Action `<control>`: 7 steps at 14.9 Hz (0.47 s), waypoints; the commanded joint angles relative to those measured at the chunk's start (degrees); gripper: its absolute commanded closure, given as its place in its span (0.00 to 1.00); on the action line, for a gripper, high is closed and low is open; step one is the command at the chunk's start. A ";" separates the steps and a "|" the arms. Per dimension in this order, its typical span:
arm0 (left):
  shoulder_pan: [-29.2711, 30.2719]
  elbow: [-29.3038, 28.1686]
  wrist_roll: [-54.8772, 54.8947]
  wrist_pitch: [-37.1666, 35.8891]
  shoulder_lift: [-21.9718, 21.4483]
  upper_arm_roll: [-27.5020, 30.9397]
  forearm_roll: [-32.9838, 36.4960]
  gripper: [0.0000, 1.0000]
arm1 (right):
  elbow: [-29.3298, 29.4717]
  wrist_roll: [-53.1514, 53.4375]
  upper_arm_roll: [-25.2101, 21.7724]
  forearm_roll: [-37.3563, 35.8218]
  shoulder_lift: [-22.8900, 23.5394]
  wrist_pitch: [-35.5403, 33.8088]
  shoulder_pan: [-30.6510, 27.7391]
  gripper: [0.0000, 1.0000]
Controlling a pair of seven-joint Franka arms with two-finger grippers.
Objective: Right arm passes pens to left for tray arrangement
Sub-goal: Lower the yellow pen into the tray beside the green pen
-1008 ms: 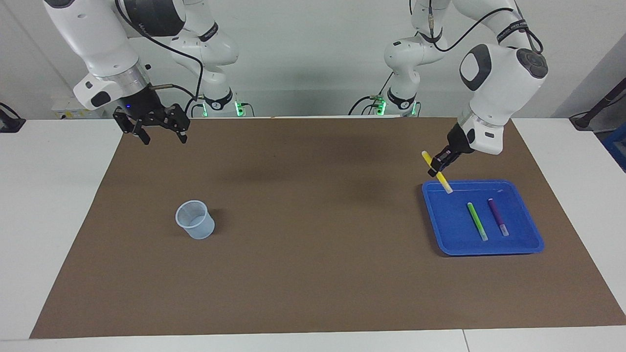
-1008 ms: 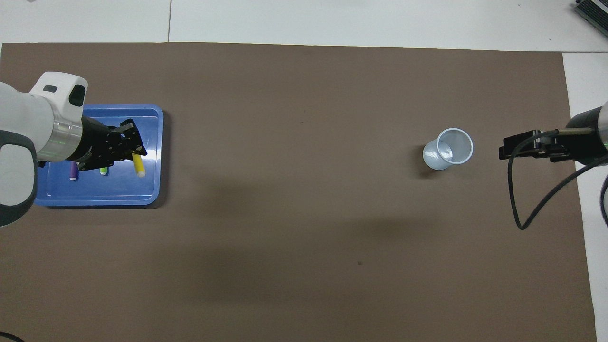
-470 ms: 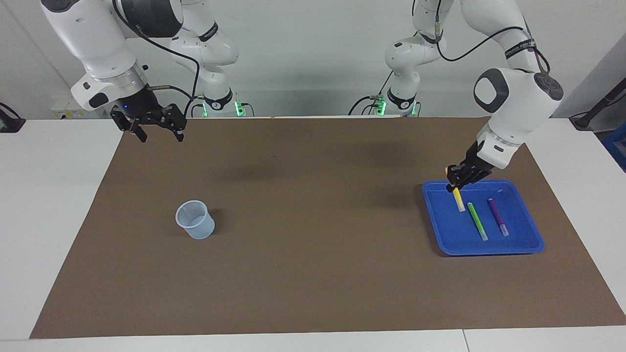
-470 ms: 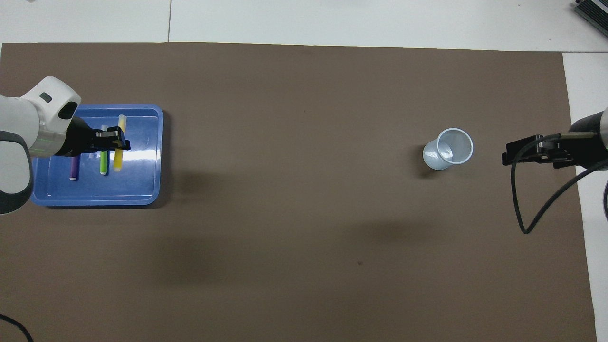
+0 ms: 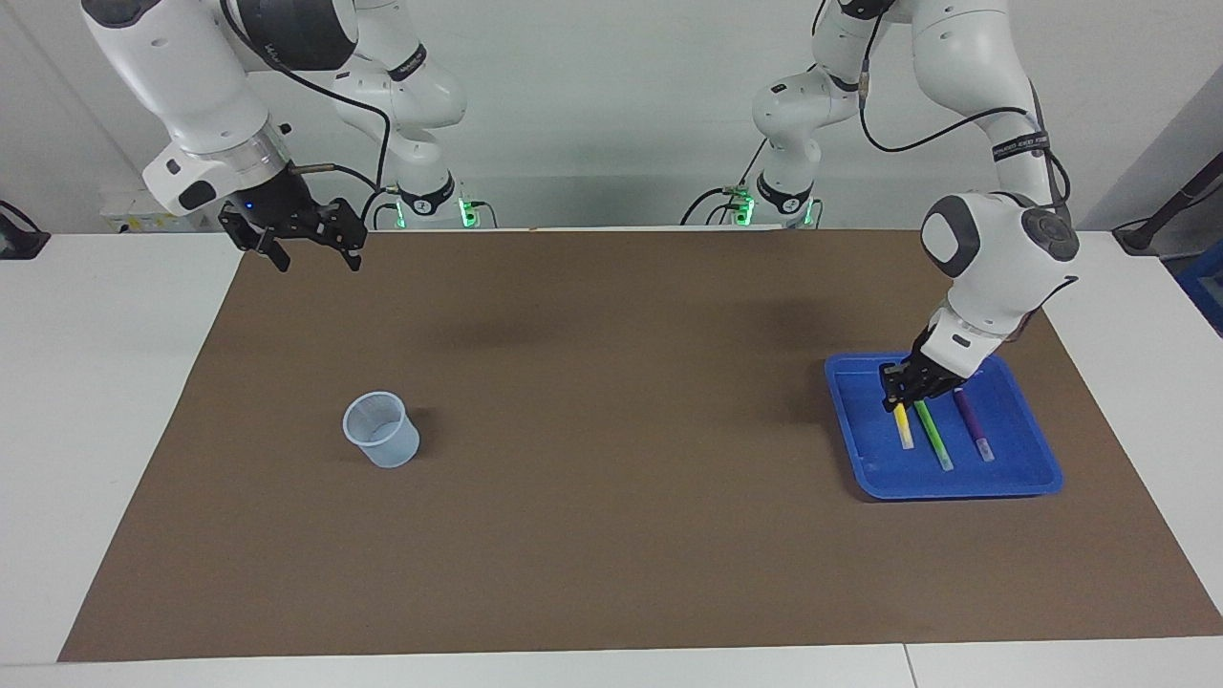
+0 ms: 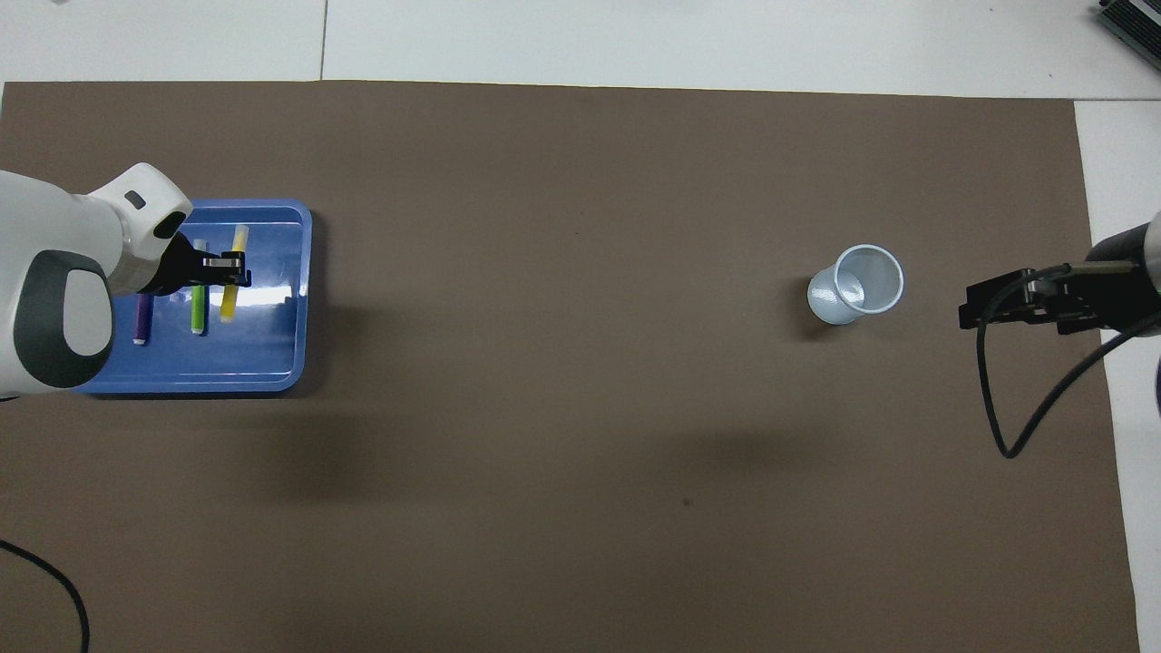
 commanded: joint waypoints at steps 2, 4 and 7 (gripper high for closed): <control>1.27 -2.88 1.24 3.12 0.17 -0.35 1.35 1.00 | -0.43 -0.69 0.58 -1.08 -0.89 -1.46 -0.40 0.00; 1.35 -4.46 1.24 5.93 1.31 -0.26 1.35 1.00 | -0.43 -1.64 0.58 -1.60 -0.97 -2.60 -0.32 0.00; 1.35 -4.82 1.15 8.83 2.71 -0.17 1.35 1.00 | -0.43 -6.57 0.58 -3.10 -0.97 -2.43 -0.67 0.00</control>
